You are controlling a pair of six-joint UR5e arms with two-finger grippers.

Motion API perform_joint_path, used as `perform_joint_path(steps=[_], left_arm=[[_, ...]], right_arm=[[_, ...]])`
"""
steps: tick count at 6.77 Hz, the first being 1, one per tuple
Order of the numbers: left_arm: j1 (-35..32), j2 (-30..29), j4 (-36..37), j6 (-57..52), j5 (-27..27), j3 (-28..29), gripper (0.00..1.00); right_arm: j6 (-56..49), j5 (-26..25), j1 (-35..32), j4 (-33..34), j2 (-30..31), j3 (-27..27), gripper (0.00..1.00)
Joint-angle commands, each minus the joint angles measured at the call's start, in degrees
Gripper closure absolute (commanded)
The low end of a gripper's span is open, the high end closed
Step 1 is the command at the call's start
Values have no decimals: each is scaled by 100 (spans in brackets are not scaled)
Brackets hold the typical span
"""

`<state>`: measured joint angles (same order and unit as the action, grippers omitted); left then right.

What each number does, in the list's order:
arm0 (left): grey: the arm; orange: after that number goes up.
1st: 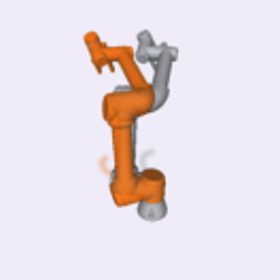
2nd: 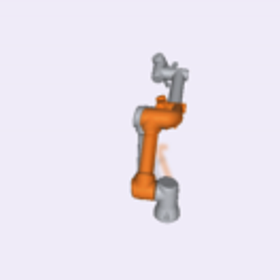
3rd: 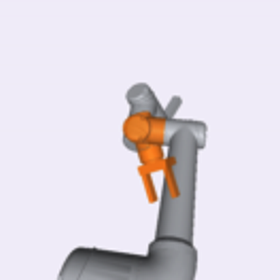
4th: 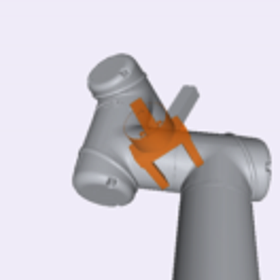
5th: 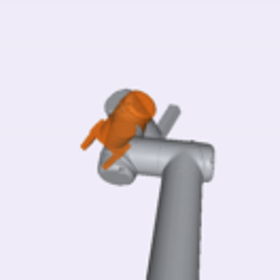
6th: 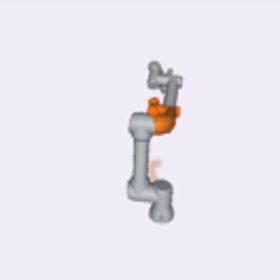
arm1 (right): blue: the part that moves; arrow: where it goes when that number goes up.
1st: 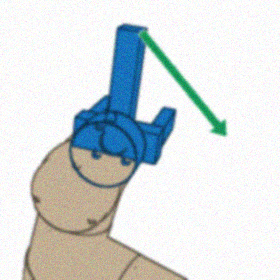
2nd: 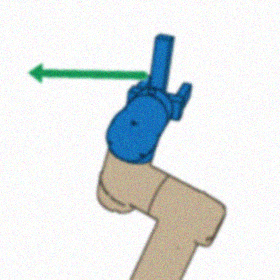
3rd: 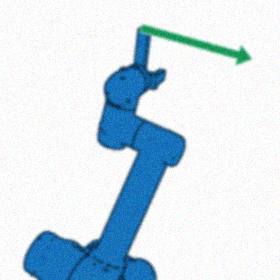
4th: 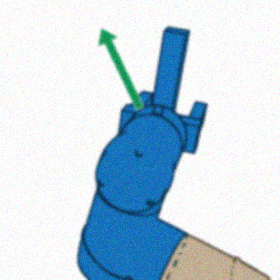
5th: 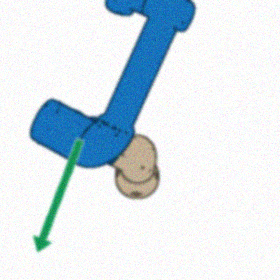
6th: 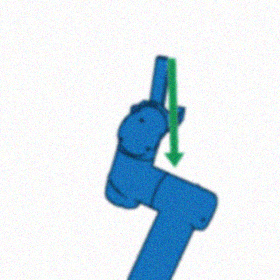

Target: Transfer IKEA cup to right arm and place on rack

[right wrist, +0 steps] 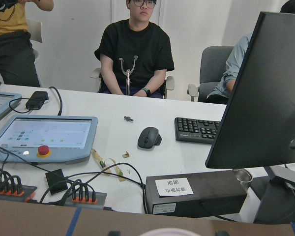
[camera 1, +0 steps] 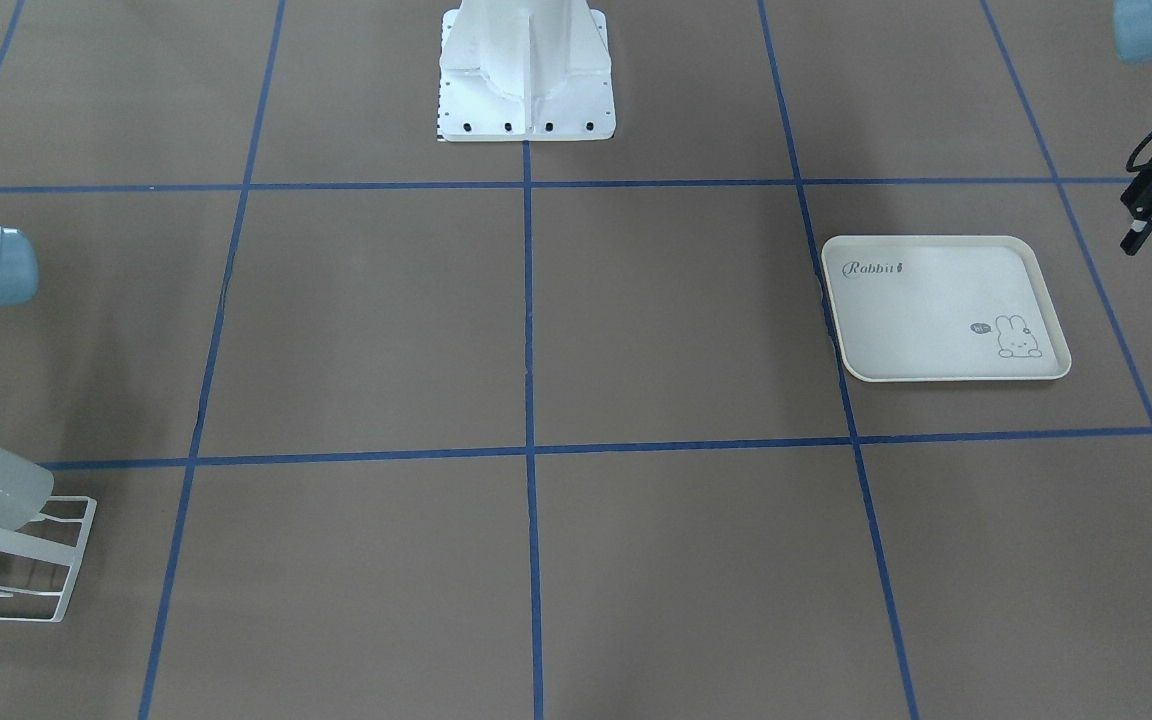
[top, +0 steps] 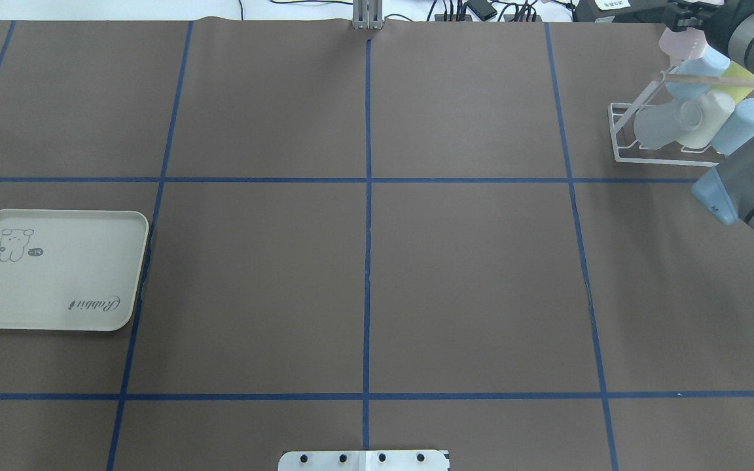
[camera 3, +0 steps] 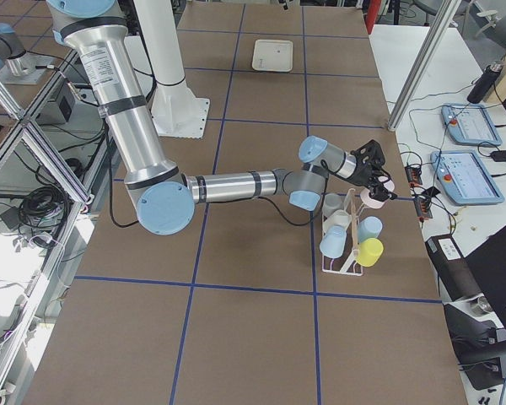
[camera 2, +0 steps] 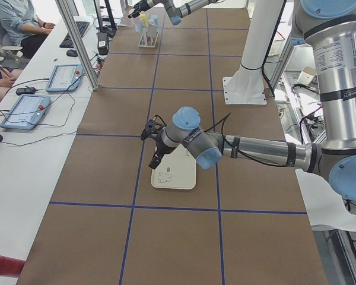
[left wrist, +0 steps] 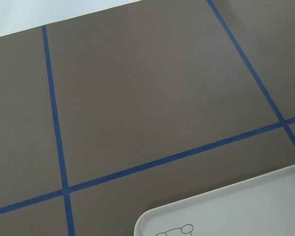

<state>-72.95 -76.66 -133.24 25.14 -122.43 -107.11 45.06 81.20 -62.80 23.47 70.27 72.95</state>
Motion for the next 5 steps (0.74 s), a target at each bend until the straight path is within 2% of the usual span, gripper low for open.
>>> perform_joint_path(steps=[1,5], left_arm=[[9,-7,0,0,0,50,0],[9,-7,0,0,0,41,0]], right_arm=[[20,-157,92,-141,56,-61,100],[73,-157,171,-220,311,9,100]])
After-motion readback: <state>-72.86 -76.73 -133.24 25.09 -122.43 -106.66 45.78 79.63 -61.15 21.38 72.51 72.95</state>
